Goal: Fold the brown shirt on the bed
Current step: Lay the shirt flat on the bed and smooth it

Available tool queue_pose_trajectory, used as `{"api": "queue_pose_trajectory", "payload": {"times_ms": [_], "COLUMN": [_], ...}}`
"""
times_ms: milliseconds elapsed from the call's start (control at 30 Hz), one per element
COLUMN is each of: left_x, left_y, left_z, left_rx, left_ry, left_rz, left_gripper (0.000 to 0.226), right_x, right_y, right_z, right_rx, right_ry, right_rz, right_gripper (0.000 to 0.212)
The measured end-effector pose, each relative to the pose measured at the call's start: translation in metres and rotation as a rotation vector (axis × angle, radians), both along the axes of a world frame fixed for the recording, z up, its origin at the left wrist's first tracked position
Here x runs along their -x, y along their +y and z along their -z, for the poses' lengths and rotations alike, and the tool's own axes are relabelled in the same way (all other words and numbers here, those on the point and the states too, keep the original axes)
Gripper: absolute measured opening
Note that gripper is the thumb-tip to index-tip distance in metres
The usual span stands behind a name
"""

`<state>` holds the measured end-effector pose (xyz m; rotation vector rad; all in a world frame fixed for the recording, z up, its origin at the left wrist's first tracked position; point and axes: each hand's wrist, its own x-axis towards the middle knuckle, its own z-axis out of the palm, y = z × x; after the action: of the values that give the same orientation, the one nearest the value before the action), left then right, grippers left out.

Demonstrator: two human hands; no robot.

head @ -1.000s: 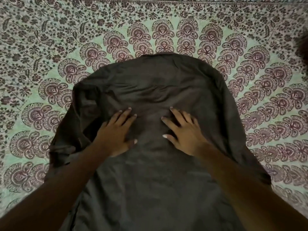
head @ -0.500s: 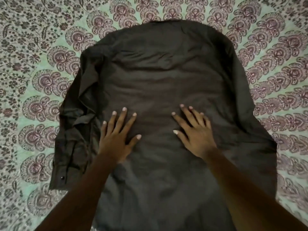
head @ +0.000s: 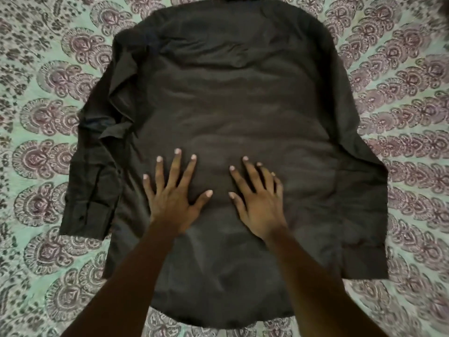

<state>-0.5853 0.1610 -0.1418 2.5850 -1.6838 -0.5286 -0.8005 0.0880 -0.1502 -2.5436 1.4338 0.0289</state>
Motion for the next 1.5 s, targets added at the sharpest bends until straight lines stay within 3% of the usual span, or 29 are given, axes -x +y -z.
{"api": "queue_pose_trajectory", "payload": {"times_ms": [167, 300, 367, 500, 700, 833, 933, 1033, 1133, 1300, 1400, 1500], "left_x": [-0.014, -0.008, -0.001, 0.005, 0.002, 0.009, 0.014, 0.019, 0.021, 0.021, 0.031, 0.052], "left_y": [0.073, 0.105, 0.113, 0.133, 0.19, 0.181, 0.163, 0.17, 0.187, 0.193, 0.193, 0.202], "left_z": [-0.005, -0.01, -0.011, -0.01, -0.02, -0.029, -0.021, -0.01, -0.014, -0.026, -0.034, -0.037], "left_rx": [0.009, -0.015, -0.01, -0.052, -0.161, -0.051, 0.01, -0.045, -0.09, -0.195, -0.108, 0.064], "left_ry": [0.019, 0.019, 0.007, 0.037, 0.057, 0.089, 0.189, 0.177, 0.163, 0.192, 0.185, 0.235], "left_rz": [-0.075, -0.037, 0.022, -0.036, -0.066, 0.001, 0.029, -0.027, -0.007, 0.006, 0.092, 0.483], "left_gripper": [0.096, 0.101, 0.101, 0.11, 0.123, 0.116, 0.105, 0.119, 0.137, 0.143, 0.126, 0.085], "right_x": [0.066, 0.074, 0.045, 0.018, 0.083, 0.07, 0.031, 0.022, 0.052, 0.084, 0.085, 0.089], "right_y": [0.033, 0.051, 0.063, 0.11, 0.177, 0.184, 0.179, 0.191, 0.218, 0.23, 0.229, 0.23], "right_z": [-0.002, -0.008, -0.014, -0.012, -0.021, -0.033, -0.035, -0.024, -0.022, -0.039, -0.044, -0.043], "right_rx": [0.077, 0.05, 0.052, -0.008, -0.049, -0.064, -0.034, -0.077, -0.087, -0.164, -0.188, -0.164], "right_ry": [0.082, 0.05, 0.036, 0.025, 0.092, 0.07, 0.053, 0.081, 0.104, 0.066, 0.042, 0.036], "right_rz": [0.439, 0.649, 0.575, 0.106, 0.406, 0.554, 0.326, 0.082, 0.139, 0.172, 0.06, -0.113], "right_gripper": [0.064, 0.072, 0.074, 0.064, 0.072, 0.073, 0.07, 0.07, 0.07, 0.068, 0.075, 0.071]}}
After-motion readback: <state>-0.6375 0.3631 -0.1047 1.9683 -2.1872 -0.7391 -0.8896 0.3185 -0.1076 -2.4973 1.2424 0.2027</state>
